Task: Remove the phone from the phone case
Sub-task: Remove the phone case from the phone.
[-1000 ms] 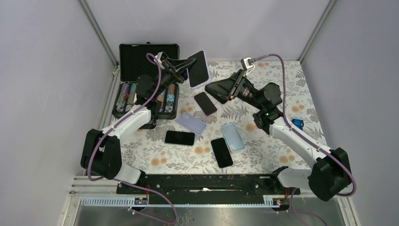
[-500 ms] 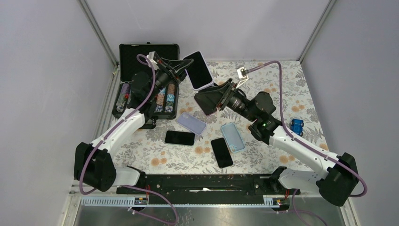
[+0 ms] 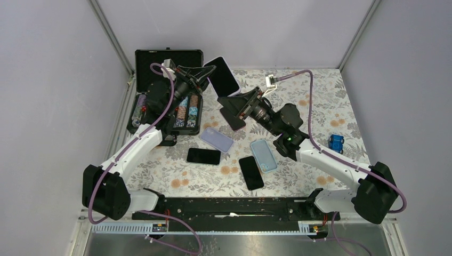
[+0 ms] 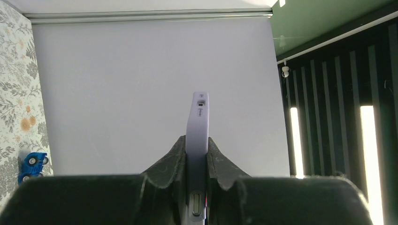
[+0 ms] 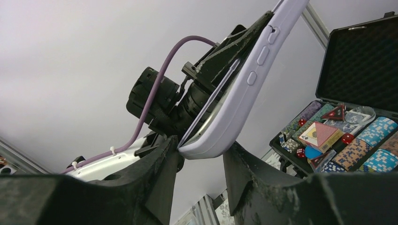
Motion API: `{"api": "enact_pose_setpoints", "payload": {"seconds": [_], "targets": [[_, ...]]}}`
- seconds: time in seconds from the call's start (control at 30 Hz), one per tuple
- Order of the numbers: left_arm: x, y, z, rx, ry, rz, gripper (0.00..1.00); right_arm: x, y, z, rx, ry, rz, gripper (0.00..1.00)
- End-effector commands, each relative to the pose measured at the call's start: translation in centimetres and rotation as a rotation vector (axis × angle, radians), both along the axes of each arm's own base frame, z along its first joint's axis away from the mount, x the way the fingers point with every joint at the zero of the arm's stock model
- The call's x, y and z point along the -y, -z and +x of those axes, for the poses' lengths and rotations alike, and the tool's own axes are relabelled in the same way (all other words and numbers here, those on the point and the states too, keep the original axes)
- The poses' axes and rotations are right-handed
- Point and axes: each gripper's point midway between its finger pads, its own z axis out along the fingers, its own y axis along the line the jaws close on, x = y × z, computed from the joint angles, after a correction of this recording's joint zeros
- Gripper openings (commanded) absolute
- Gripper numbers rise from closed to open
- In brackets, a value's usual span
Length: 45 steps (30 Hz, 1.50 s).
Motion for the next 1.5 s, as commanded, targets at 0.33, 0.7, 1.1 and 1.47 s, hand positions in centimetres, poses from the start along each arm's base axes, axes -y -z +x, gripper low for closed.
{"api": "enact_pose_setpoints", "payload": {"seconds": [0.33,0.7,1.1,1.47], "targets": [[-1.6,-8.0,-4.5,0.125,0.064,-0.181,0.0,0.3,3.2,2.5,-0.074,0.125,-0.059,0.2],[-1.7,-9.0,-5.4,0.013,0.162,-0.256,0.0,0.0,8.5,1.9,0.045,0.103,-0.356,0.0],[-2.7,-10.8,-6.5,0.016,0.192,-0.327,0.0,1.9,12.0,3.6,-0.069,0.159,-0.401,0.0],[-3.1,-10.2,-6.0,0.021,0.15,-0.322,0.0,1.7,10.5,3.4,-0.129,0.121,-0.289,0.29]]}}
